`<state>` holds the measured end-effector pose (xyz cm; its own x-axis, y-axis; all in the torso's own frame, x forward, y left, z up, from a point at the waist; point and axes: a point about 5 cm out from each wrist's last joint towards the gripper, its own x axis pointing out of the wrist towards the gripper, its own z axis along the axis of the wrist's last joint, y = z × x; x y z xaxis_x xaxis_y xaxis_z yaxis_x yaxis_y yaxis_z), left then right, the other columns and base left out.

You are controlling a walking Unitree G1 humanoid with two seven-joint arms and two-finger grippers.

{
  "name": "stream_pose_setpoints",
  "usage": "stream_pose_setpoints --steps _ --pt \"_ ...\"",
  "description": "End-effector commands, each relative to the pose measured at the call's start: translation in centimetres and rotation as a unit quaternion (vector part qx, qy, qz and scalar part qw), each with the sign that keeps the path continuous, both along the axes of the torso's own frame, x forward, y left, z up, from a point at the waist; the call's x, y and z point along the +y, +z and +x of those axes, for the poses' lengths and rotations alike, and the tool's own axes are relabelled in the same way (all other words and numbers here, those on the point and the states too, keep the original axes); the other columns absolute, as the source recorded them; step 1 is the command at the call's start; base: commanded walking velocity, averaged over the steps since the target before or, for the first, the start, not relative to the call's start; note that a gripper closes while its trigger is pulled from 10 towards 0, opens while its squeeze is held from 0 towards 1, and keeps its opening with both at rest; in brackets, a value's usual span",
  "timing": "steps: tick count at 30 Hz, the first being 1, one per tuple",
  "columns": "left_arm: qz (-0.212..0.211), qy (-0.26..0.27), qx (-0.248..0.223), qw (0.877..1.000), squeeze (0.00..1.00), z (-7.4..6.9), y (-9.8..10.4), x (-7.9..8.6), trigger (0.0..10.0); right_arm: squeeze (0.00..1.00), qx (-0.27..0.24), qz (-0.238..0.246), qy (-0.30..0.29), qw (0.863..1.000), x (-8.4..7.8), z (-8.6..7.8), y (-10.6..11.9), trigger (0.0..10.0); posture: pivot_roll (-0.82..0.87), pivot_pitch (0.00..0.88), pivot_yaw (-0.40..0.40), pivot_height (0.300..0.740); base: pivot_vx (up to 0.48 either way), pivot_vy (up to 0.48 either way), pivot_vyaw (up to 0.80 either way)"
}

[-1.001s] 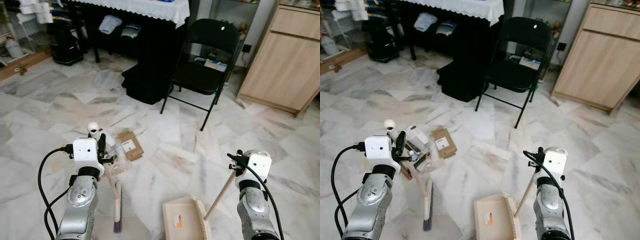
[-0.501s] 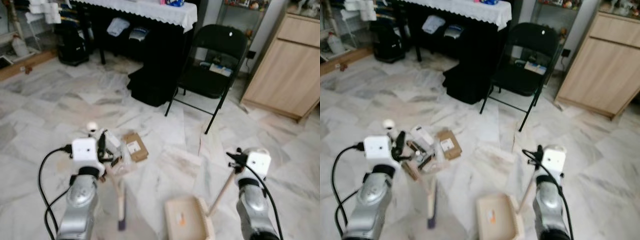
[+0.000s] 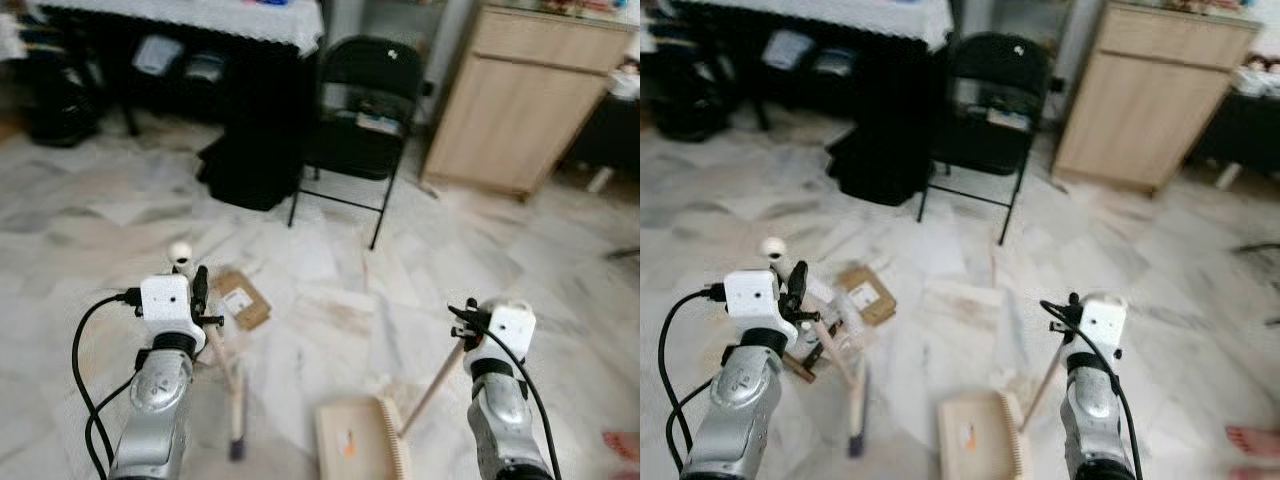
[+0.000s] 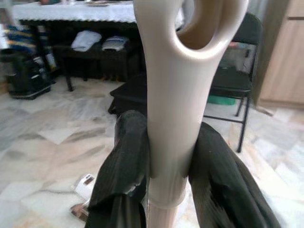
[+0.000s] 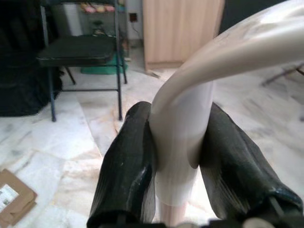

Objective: Sweep floor

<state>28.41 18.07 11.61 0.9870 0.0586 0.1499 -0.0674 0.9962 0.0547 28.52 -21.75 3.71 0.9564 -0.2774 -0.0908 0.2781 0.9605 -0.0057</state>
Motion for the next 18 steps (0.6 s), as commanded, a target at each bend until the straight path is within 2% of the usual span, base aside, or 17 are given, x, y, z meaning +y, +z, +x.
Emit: stream_pose_setpoints --steps 1,11,18 --pt "-0.003 -0.001 -0.015 1.000 0.00 -0.1 0.6 0.0 10.0 0.00 -0.017 -0.006 0.002 1.000 0.0 0.4 0.7 10.0 0.06 0.042 -0.033 0.740 0.000 0.326 0.00" --pt "-0.005 0.001 -0.026 1.000 0.00 0.2 1.3 0.1 10.0 0.00 -0.019 -0.008 0.003 1.000 0.1 0.4 0.7 10.0 0.06 0.041 -0.034 0.740 0.000 0.327 0.00" --pt "-0.007 0.007 -0.065 0.998 0.00 0.7 3.4 0.2 10.0 0.00 -0.020 -0.008 0.003 1.000 0.2 0.4 0.7 10.0 0.06 0.041 -0.034 0.740 0.000 0.327 0.00"
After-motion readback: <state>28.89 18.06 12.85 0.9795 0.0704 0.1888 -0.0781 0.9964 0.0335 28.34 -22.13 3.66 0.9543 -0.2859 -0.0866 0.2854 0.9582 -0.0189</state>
